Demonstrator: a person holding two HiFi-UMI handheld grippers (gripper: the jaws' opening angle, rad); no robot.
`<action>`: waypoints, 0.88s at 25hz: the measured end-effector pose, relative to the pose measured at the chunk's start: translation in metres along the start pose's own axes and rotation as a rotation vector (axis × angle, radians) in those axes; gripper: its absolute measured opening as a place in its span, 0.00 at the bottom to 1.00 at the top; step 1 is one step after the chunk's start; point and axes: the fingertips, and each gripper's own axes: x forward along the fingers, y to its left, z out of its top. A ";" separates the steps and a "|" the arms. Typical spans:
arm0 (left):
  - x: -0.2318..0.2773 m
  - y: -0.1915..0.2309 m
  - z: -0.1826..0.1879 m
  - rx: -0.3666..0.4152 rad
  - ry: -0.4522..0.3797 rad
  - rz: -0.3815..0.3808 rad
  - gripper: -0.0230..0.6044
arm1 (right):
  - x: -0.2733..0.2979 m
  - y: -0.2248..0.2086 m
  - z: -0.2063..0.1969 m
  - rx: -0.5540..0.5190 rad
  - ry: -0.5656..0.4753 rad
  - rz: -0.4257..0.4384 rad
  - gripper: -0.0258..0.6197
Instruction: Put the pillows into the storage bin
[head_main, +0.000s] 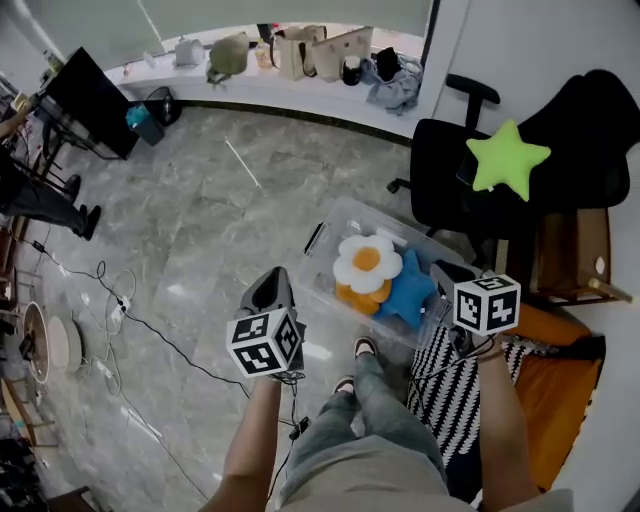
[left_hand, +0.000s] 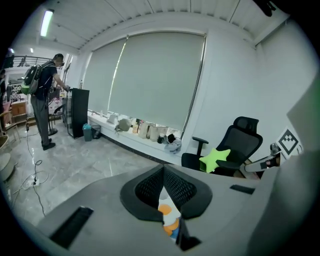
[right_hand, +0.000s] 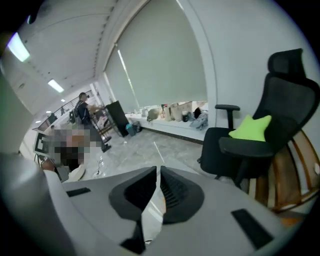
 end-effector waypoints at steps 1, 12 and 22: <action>-0.002 -0.005 0.005 0.002 -0.010 -0.018 0.05 | -0.016 -0.005 -0.002 0.030 -0.028 -0.032 0.06; -0.043 -0.097 0.048 0.122 -0.100 -0.303 0.05 | -0.234 -0.036 -0.067 0.345 -0.414 -0.421 0.04; -0.073 -0.177 0.023 0.209 -0.049 -0.455 0.05 | -0.384 -0.054 -0.190 0.525 -0.555 -0.777 0.04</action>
